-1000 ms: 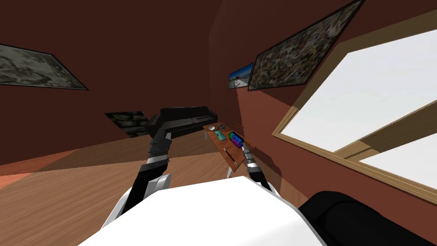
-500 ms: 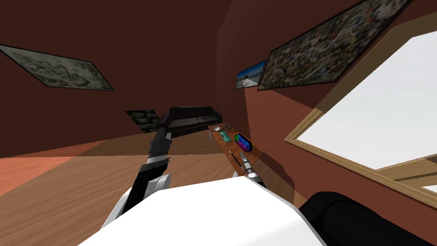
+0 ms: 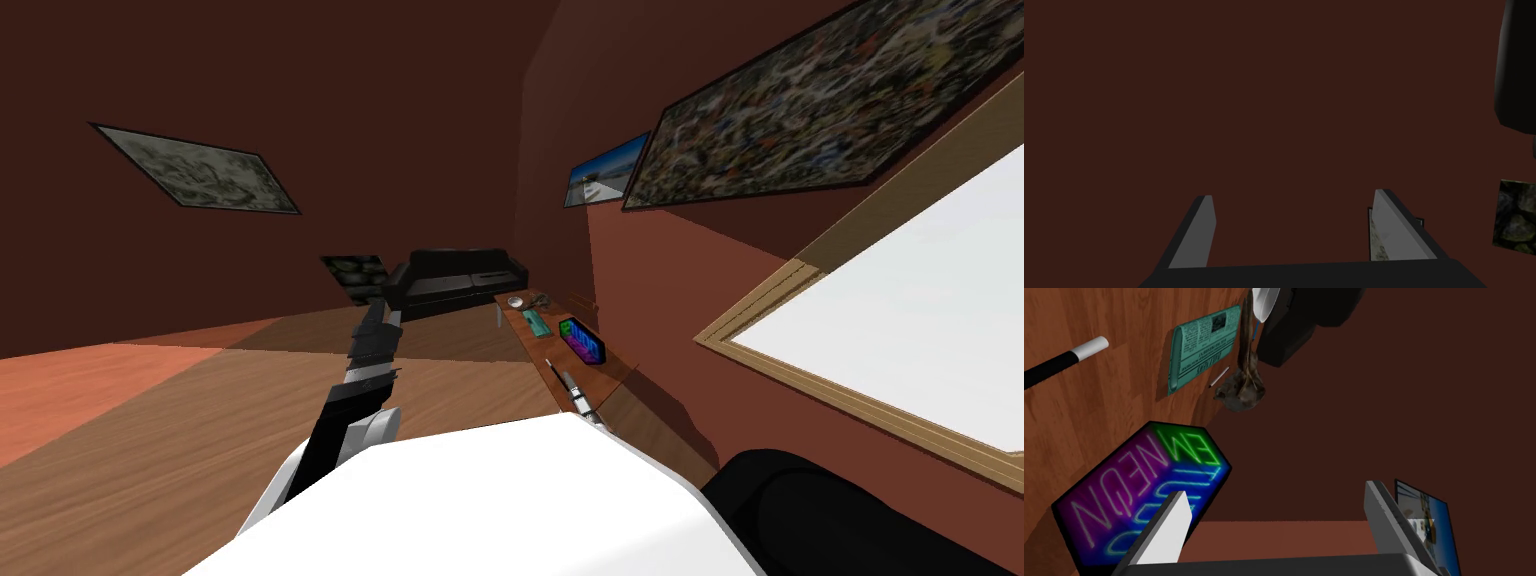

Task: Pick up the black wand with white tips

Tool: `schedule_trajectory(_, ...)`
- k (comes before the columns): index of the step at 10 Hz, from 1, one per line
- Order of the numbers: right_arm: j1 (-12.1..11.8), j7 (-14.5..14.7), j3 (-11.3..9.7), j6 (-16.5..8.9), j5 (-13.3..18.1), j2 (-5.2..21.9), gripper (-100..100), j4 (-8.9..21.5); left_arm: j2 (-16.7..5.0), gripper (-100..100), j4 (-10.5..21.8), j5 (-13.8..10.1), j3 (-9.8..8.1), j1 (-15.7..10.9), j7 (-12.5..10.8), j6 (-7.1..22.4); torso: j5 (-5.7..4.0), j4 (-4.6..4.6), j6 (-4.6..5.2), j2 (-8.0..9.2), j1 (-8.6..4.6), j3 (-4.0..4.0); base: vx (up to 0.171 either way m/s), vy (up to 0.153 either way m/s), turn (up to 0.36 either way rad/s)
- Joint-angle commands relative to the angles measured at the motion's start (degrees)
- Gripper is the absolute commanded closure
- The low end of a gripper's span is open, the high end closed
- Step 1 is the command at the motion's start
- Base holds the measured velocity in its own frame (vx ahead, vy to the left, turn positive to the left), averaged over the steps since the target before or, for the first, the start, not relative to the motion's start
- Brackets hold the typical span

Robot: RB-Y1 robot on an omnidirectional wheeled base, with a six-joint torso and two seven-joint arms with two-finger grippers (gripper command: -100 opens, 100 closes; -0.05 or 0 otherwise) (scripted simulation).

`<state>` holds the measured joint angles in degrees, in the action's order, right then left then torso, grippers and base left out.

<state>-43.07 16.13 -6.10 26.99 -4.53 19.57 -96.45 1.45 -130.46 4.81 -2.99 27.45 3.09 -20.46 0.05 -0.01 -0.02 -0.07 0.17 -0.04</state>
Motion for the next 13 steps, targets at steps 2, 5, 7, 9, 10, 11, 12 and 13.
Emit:
schedule_trajectory(2, -0.3, 1.6, -1.7, -1.0, 0.2, 1.3, -100, 4.0, 0.0, 0, 0.0, 0.0, -0.01, 0.0, 0.0, 0.0, 0.01, -0.01, 0.04, -0.02, 0.01, -0.02, 0.071, 0.044, 0.144)
schedule_trajectory(5, -0.9, 2.6, -3.0, -1.3, 0.3, 2.2, -100, 8.6, 0.0, 0, 0.0, 0.0, -0.01, 0.0, 0.0, 0.0, 0.0, -0.01, 0.05, 0.01, -0.03, 0.0, 0.057, 0.032, 0.126)
schedule_trajectory(7, -1.3, 3.7, -4.3, -1.7, 0.5, 3.0, -100, 11.8, 0.0, 0, 0.0, 0.0, -0.01, 0.0, 0.0, 0.0, 0.01, -0.01, 0.05, -0.04, -0.02, -0.03, 0.074, 0.037, 0.167)
schedule_trajectory(9, -1.5, 4.8, -5.7, -2.1, 0.6, 3.7, -100, 15.6, 0.0, 0, 0.0, 0.0, -0.01, 0.0, 0.0, 0.0, 0.02, -0.03, 0.05, -0.09, 0.01, -0.06, 0.079, 0.029, 0.201)
schedule_trajectory(10, -1.5, 4.8, -5.7, -2.1, 0.6, 3.7, -100, 17.4, 0.0, 0, 0.0, 0.0, 0.0, 0.0, 0.0, 0.0, 0.01, -0.02, 0.0, -0.12, -0.01, -0.07, 0.072, 0.013, 0.092)
schedule_trajectory(11, -1.7, 5.9, -7.1, -2.5, 0.7, 4.3, -100, 19.6, 0.0, 0, 0.0, 0.0, -0.01, 0.0, 0.0, 0.0, 0.01, -0.03, 0.07, -0.08, -0.05, -0.06, 0.083, 0.028, 0.219)
schedule_trajectory(12, -1.7, 5.9, -7.1, -2.5, 0.7, 4.3, -100, 21.1, 0.0, 0, 0.0, 0.0, -0.01, 0.0, 0.0, 0.0, 0.01, -0.02, 0.02, -0.1, -0.01, -0.06, 0.081, 0.014, 0.113)
schedule_trajectory(13, -1.7, 7.0, -8.5, -2.9, 0.9, 4.8, -100, 22.7, 0.0, 0, 0.0, 0.0, -0.01, 0.0, 0.0, 0.0, 0.01, -0.02, 0.05, -0.11, -0.03, -0.07, 0.09, 0.008, 0.209)
